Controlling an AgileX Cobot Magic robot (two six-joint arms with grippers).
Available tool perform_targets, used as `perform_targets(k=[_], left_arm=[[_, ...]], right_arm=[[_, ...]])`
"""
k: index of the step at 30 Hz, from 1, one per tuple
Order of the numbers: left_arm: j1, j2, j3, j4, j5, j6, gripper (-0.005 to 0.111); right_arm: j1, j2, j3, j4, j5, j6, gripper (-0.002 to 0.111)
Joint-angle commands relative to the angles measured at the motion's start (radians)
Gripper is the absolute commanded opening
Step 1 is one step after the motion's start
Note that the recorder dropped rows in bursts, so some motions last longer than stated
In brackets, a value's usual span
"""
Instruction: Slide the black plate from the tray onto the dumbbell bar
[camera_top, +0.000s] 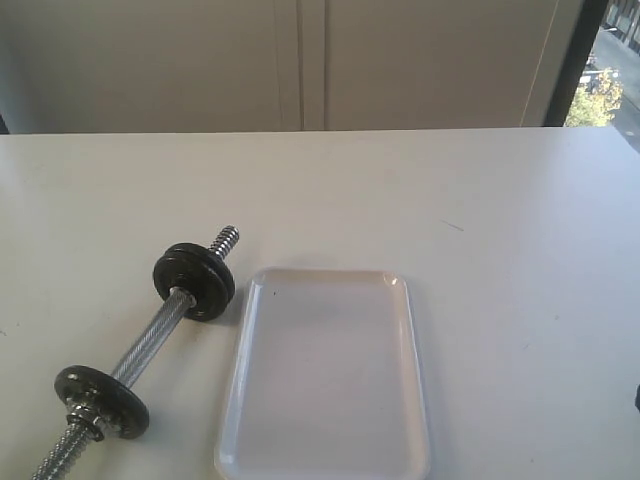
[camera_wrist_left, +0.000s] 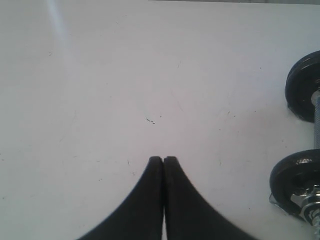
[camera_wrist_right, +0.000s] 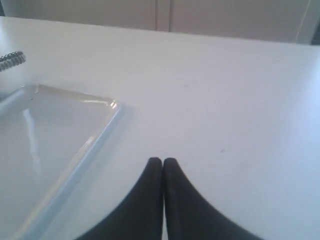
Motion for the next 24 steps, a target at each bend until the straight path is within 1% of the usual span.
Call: perform_targets(k=[1,4,6,15,19,24], left_arm=[[0.003,-0.005,0.004,0.000,-0.002,-0.007,0.000],[0.003,-0.005,0.004,0.000,-0.002,-0.007,0.000],[0.003,-0.005,0.004,0.000,-0.002,-0.007,0.000],[0.003,-0.005,0.004,0.000,-0.002,-0.007,0.000],[0.003,-0.005,0.004,0.000,-0.002,-0.007,0.000],[0.003,-0.005,0.004,0.000,-0.002,-0.007,0.000]], right_arm=[[-0.006,-0.007,0.008,-0.194,-0.166,0.011,0.000],[-0.006,-0.007,0.008,-0.301,-0.153,0.011,0.000],[-0.006,-0.007,0.008,-0.332,-0.146,0.011,0.000],[-0.023,-0.007,0.008,-0.320,-0.124,0.011,0.000],[-0.066,-0.007,0.008,-0.274,-0.110,0.011,0.000],[-0.126,-0.007,0.008,-0.274,-0.110,0.011,0.000]])
